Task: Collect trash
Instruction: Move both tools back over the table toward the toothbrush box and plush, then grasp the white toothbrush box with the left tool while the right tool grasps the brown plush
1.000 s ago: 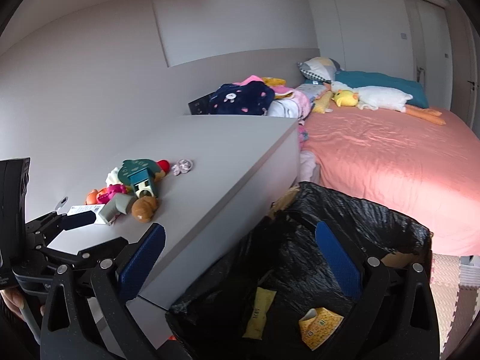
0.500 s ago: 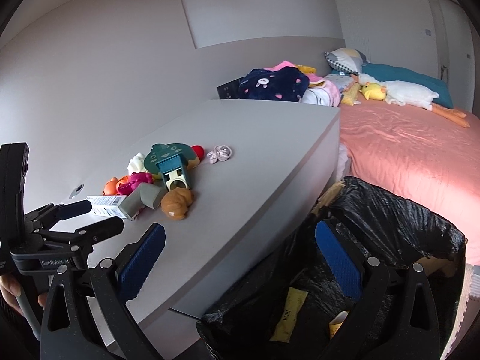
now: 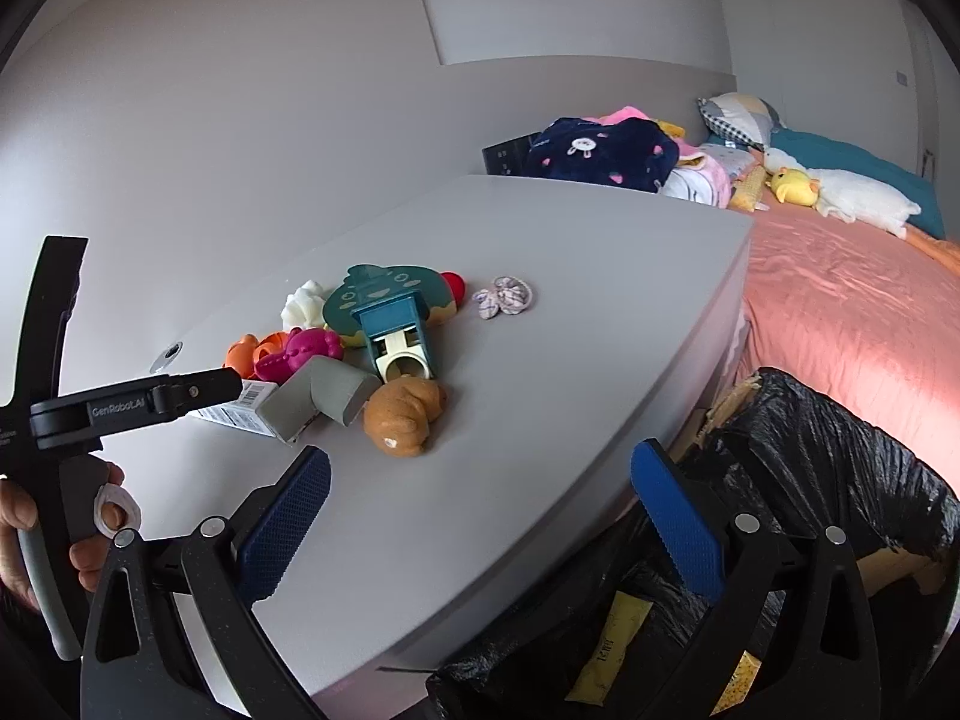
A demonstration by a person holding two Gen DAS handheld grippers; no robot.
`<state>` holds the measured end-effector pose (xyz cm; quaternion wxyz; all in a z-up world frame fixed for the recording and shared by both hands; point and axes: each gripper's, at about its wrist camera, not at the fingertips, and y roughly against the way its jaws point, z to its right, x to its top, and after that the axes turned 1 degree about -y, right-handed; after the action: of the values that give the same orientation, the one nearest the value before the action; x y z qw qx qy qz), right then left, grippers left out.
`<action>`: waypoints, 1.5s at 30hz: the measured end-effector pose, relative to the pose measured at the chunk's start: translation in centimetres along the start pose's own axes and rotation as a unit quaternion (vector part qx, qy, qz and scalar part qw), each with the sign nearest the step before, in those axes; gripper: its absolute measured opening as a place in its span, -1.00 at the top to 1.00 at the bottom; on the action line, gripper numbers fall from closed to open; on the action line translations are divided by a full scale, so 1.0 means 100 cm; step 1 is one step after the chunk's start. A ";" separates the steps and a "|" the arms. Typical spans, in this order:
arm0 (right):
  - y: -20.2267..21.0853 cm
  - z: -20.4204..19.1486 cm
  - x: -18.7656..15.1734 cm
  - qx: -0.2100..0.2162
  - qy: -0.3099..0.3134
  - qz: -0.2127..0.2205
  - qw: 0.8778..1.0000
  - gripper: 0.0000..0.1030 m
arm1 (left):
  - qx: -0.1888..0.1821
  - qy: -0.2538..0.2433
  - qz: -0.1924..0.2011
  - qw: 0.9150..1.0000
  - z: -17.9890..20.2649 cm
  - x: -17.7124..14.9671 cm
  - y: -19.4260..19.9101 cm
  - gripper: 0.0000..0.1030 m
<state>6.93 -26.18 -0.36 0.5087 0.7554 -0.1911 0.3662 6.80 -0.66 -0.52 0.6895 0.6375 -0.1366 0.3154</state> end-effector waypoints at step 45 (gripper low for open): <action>-0.076 -0.047 0.014 0.042 0.045 -0.078 0.995 -0.18 | 0.056 0.084 -0.046 0.994 -0.049 0.015 -0.028 0.23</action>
<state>11.20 -18.64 -3.12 0.5117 0.7715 -0.0930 0.3664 8.58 4.50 -2.57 0.6752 0.6522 -0.0307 0.3433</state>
